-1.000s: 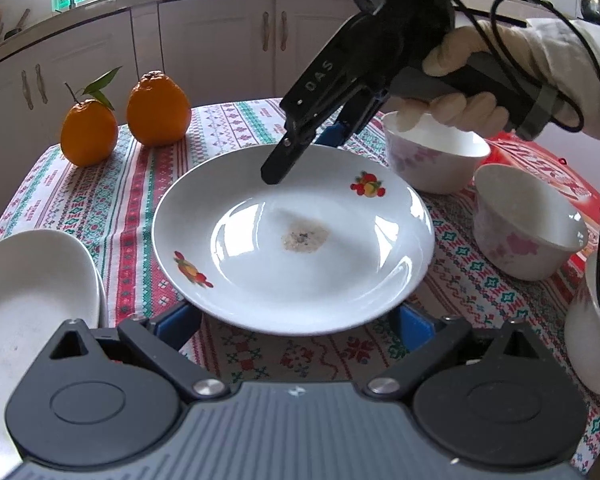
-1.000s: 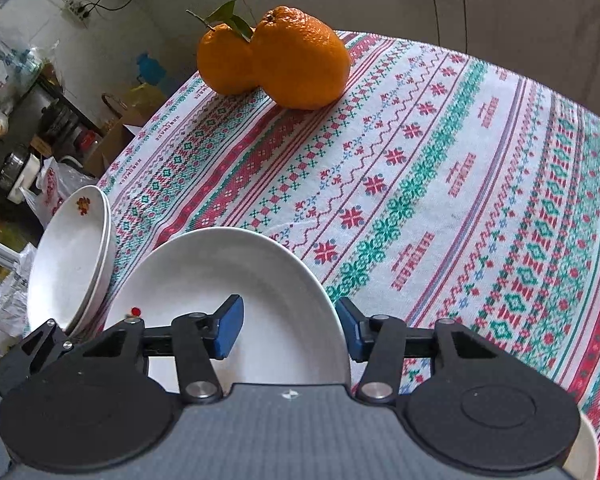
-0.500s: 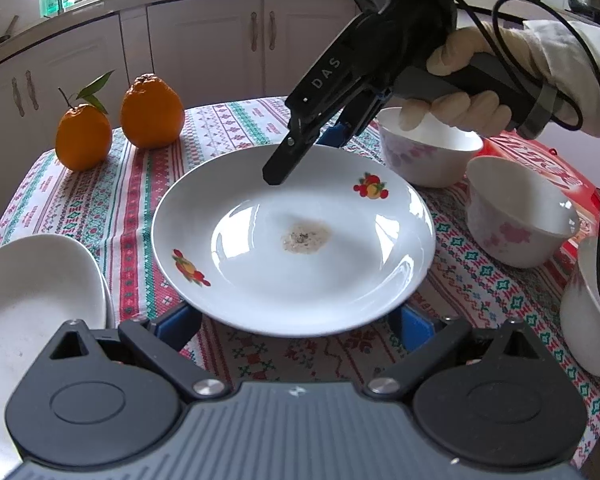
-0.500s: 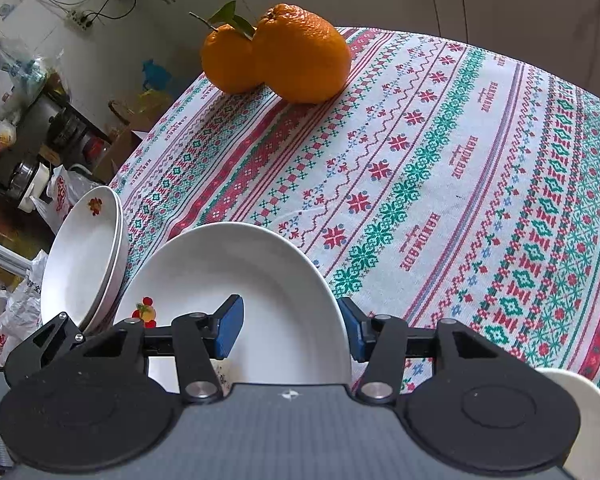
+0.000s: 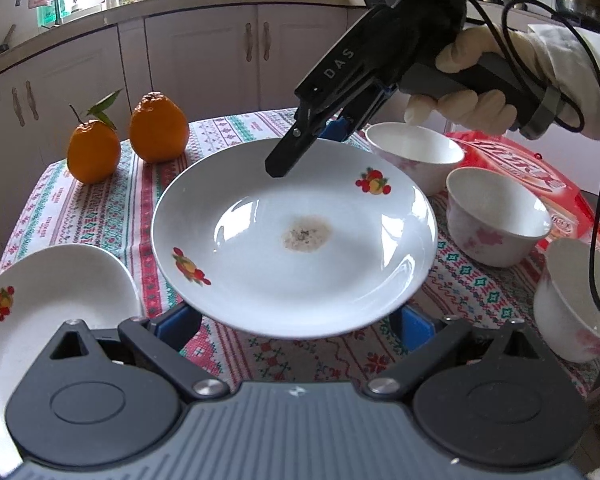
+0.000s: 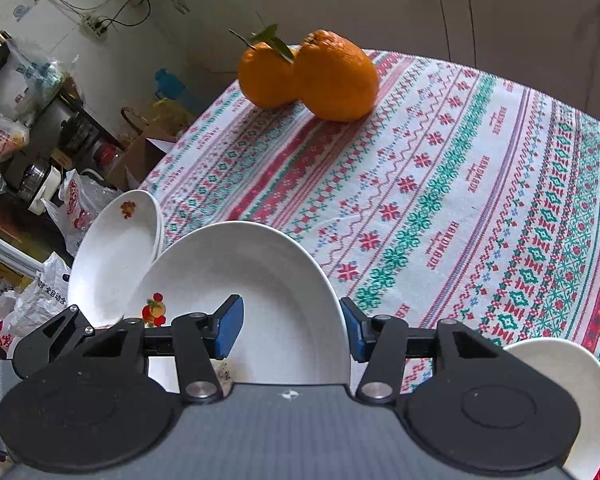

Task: Organize plates and bowls
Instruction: 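Lift the stained plate with both grippers and carry it over the plate stack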

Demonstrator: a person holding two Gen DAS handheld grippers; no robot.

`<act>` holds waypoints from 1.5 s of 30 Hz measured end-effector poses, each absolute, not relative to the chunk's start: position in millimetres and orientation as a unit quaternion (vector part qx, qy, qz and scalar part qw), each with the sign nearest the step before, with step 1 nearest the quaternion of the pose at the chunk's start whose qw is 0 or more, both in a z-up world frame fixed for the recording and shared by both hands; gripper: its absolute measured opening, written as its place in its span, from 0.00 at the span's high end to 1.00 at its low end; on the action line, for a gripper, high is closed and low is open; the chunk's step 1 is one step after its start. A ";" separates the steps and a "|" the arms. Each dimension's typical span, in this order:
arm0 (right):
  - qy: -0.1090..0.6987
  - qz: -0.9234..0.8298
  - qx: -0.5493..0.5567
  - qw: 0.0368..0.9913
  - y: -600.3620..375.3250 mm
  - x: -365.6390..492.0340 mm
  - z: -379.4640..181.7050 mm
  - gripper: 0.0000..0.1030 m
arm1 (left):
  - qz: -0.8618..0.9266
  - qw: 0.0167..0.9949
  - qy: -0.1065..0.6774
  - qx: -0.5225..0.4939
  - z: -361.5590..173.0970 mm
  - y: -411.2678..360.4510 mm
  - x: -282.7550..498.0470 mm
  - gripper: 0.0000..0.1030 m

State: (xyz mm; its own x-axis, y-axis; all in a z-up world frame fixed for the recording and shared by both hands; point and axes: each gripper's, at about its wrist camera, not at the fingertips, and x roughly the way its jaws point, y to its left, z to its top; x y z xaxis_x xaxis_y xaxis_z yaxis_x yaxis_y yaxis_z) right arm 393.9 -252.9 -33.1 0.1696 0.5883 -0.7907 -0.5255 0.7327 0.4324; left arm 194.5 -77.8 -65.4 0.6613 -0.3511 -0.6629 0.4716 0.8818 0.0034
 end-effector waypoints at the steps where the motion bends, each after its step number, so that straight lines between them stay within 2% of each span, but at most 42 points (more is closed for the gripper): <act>1: 0.530 0.365 0.029 0.765 -251.2 391.4 -30.8 0.43 | -0.227 0.908 0.342 0.088 -63.8 -76.7 192.4 0.03; 20: 0.516 0.390 0.010 0.762 -185.0 364.8 -4.9 0.44 | -0.192 0.923 0.324 0.075 -39.5 -25.3 152.1 0.03; 45: 0.524 0.441 -0.020 0.728 -67.0 363.0 -17.4 0.43 | -0.119 0.935 0.332 0.043 -43.8 57.1 127.5 0.03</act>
